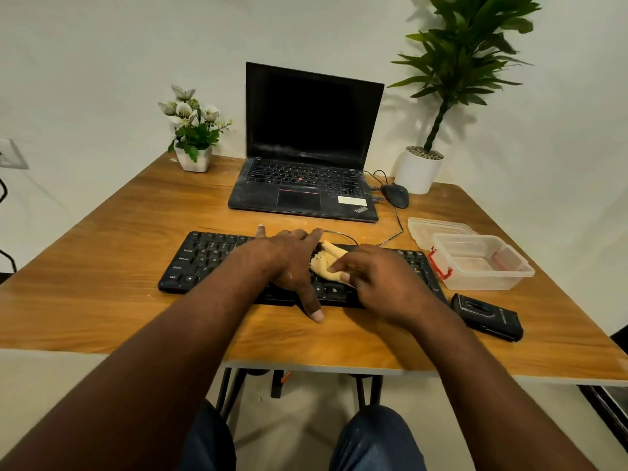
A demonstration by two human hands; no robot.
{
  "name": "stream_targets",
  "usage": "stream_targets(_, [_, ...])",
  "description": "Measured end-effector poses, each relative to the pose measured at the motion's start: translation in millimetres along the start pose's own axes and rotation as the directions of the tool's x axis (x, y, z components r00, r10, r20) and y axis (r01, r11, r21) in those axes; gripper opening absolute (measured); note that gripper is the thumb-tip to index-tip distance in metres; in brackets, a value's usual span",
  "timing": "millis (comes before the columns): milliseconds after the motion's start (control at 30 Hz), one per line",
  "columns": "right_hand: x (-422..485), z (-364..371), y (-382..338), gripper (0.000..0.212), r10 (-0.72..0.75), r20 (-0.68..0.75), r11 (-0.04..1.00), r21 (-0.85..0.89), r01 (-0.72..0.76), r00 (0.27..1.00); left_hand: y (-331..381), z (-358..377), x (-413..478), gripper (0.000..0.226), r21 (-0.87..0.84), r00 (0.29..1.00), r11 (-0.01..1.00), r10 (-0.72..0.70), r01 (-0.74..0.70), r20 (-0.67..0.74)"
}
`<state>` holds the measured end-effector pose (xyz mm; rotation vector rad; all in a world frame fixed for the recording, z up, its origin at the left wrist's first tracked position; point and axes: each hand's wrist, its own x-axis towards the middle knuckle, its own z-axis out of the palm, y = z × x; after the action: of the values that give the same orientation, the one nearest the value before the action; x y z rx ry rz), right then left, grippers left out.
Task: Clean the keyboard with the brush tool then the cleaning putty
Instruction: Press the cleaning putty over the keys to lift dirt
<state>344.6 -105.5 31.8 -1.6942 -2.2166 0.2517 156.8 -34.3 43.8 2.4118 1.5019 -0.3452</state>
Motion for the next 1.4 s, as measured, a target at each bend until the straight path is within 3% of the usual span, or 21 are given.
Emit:
stream_targets(133, [-14,5,-8,0.038,0.199,-0.135,0.978,-0.032,-0.205,0.971,6,-3,5,0.161,0.022,1.000,1.000,-0.020,0.019,0.020])
stream_targets(200, [-24,19,-26,0.042,0.175,-0.191,0.980,-0.056,-0.189,0.966,9,-4,6,0.161,0.033,0.999,0.999,-0.031,0.030,0.031])
stream_targets(300, [-40,33,-32,0.041,0.044,-0.205,0.998,-0.026,-0.051,0.978,10,-4,6,0.160,0.032,0.999,0.999,-0.037,0.035,0.038])
stream_targets(433, [-57,25,-2,0.042,0.138,-0.283,0.990,0.005,-0.142,0.949,12,-3,3,0.158,0.020,0.998,0.999,-0.050,0.049,0.045])
stream_targets(567, [-65,18,21,0.038,0.301,-0.412,0.950,0.047,-0.310,0.860,19,-6,2,0.156,0.054,0.997,0.997,-0.058,0.056,0.052])
stream_targets(633, [-67,13,26,0.035,0.393,-0.487,0.917,0.145,-0.371,0.780,22,-8,1,0.155,0.072,0.997,0.996,-0.050,0.046,0.060])
stream_targets(700, [-66,7,27,0.033,0.460,-0.581,0.888,0.279,-0.366,0.672,24,-8,3,0.155,0.070,0.998,0.998,0.000,-0.004,0.059])
stream_targets(767, [-60,-2,27,0.032,0.461,-0.639,0.887,0.303,-0.350,0.616,28,-5,7,0.155,0.044,0.997,0.997,0.062,-0.063,0.040])
stream_targets(800, [-54,-4,27,0.032,0.447,-0.633,0.893,0.281,-0.351,0.632,31,-4,9,0.154,0.035,0.997,0.996,0.079,-0.079,0.021])
stream_targets(900, [-36,1,23,0.031,0.391,-0.457,0.914,0.092,-0.395,0.799,38,2,16,0.152,0.036,0.995,0.995,0.089,-0.088,-0.033])
stream_targets(967, [-29,5,15,0.032,0.360,-0.382,0.924,0.018,-0.383,0.851,39,4,20,0.151,0.048,0.995,0.995,0.088,-0.085,-0.053])
stream_targets(1133, [-34,24,-14,0.035,0.210,-0.355,0.968,-0.052,-0.244,0.911,39,7,24,0.146,0.068,0.995,0.995,0.077,-0.073,-0.069])
stream_targets(1300, [-71,37,11,0.041,0.026,-0.402,0.999,0.039,-0.011,0.915,41,7,23,0.152,0.077,0.997,0.995,0.066,-0.062,-0.050])
stream_targets(1400, [-88,27,26,0.046,0.001,-0.357,1.000,0.026,0.009,0.934,42,7,23,0.155,0.060,0.998,0.997,0.053,-0.051,-0.041])
